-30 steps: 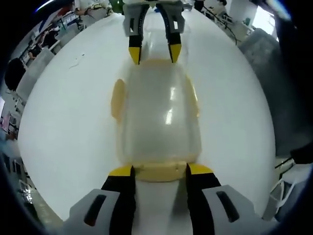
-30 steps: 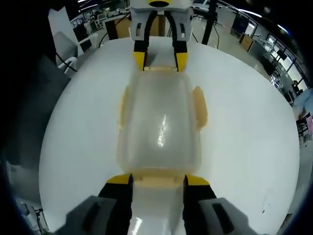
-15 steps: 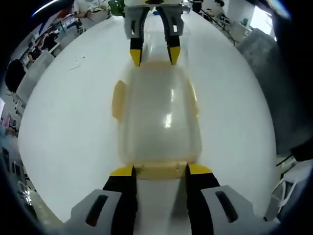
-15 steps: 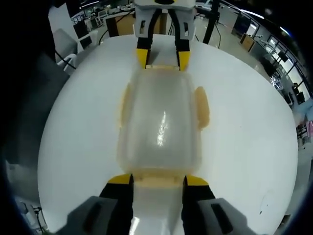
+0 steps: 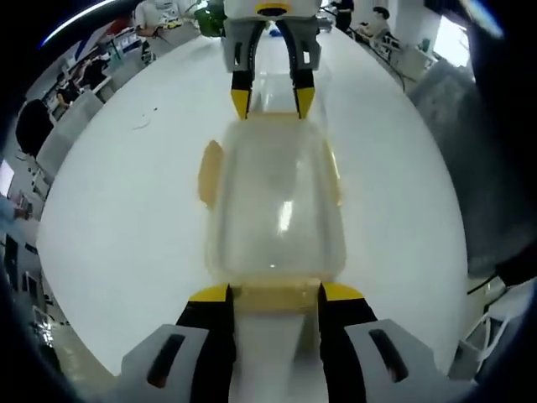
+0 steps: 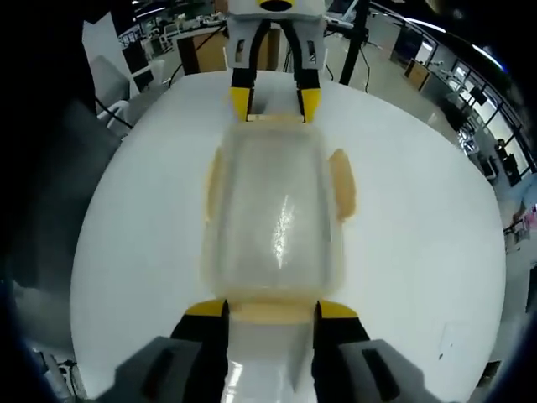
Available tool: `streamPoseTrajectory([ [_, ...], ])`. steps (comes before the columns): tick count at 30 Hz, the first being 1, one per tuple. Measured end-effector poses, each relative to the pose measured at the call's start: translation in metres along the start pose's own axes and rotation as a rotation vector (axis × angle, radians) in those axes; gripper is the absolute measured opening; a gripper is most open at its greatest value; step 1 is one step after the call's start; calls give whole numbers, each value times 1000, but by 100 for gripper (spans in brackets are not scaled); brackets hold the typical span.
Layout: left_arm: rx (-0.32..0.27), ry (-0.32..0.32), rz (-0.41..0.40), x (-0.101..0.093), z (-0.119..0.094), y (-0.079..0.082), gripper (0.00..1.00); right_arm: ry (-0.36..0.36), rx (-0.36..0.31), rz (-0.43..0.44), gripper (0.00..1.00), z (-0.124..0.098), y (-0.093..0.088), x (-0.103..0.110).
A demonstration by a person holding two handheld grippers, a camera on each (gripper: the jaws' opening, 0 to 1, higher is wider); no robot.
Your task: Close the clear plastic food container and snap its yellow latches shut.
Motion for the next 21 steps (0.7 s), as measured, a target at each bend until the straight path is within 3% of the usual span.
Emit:
streamPoseTrajectory([
  [21,0,36,36,-6,-40,30,35,-48,-26,21,36,-49,8,13],
])
Point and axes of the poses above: the point that each gripper's makers call its tool centre point, and the gripper's own axes: z roughly forward along the fingers, x roughly to its left, y roughly out of its top, the point moved 8 cm from there along -z, roughly backward along the fingers
